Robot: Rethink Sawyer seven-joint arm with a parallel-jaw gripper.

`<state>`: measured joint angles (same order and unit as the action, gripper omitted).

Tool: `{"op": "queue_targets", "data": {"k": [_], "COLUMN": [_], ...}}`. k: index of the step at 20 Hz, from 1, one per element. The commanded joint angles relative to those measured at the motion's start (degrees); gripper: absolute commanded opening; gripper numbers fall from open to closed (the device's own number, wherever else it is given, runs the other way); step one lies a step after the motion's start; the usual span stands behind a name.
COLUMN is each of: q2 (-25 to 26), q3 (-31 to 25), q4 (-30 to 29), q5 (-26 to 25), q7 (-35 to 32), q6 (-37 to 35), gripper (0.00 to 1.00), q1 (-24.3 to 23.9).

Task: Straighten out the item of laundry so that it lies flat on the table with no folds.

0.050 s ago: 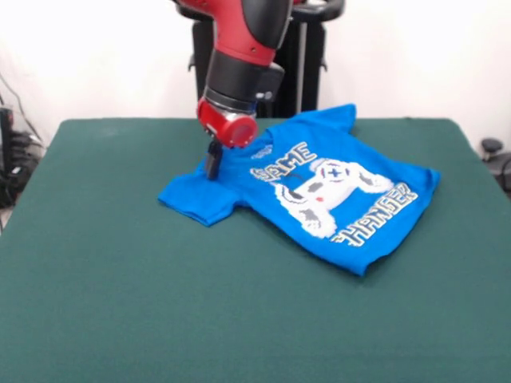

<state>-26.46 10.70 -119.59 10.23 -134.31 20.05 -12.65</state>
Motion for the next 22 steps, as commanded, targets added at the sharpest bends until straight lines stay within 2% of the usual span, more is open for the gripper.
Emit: {"op": "queue_targets", "data": {"k": [1,16,22], "q2": [0.85,2.57,2.2], "q3": [-0.27,-1.36,-1.26], "q4": [7.32,10.2,9.56], "q5": [-0.59,-2.33,-2.77], "q7": [-0.58,-1.44,-2.42], "q6": [-6.82,-6.5,-6.72], "gripper": [0.0,0.0,0.0], "q1": [0.74,-0.49,-0.14]}}
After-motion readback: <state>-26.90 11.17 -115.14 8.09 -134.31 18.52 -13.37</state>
